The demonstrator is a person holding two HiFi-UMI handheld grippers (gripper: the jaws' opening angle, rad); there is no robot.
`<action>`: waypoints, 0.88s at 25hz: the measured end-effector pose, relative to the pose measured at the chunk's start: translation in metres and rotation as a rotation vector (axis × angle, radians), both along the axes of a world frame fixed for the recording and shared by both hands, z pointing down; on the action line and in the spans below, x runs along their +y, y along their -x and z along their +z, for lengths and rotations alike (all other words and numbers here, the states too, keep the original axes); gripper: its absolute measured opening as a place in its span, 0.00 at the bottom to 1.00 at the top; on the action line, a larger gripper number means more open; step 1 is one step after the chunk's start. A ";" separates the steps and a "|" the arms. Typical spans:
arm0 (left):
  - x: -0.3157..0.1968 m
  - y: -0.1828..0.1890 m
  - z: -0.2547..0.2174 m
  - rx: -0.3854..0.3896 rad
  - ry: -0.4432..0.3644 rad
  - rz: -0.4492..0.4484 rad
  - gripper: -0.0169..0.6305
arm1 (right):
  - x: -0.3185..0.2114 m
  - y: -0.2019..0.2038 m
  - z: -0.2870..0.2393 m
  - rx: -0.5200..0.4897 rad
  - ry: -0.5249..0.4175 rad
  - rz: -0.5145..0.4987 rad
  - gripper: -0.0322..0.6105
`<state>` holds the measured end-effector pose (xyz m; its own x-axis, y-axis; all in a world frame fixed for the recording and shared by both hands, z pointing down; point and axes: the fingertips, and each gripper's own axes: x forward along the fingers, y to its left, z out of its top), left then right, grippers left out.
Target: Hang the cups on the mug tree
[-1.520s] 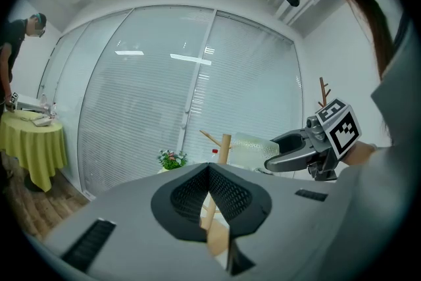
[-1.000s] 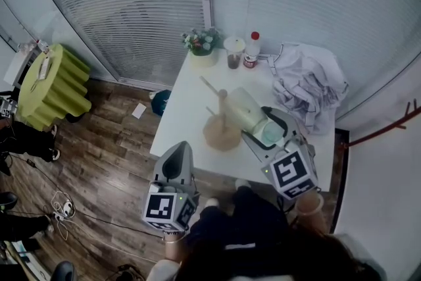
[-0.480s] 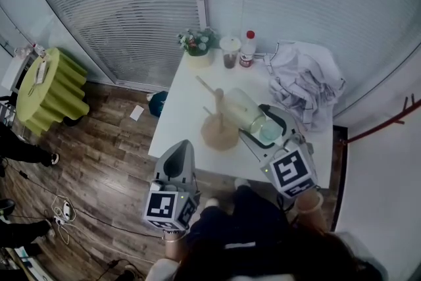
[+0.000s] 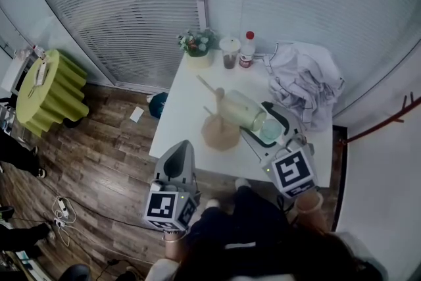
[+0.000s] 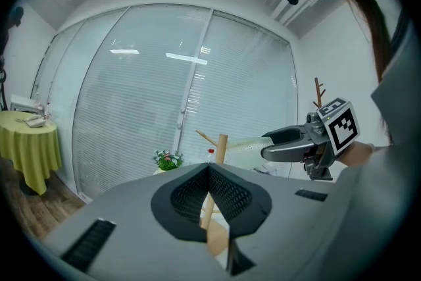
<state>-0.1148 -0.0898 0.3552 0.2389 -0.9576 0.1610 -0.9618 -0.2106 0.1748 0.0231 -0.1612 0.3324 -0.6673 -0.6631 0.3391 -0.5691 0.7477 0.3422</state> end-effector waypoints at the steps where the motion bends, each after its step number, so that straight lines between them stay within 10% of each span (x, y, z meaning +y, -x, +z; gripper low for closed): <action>1: 0.000 0.000 0.001 0.001 0.000 0.002 0.03 | 0.000 0.000 -0.001 -0.007 -0.002 0.005 0.52; 22: 0.018 0.003 -0.013 -0.017 -0.046 0.133 0.03 | 0.035 0.000 -0.018 -0.116 -0.056 0.162 0.51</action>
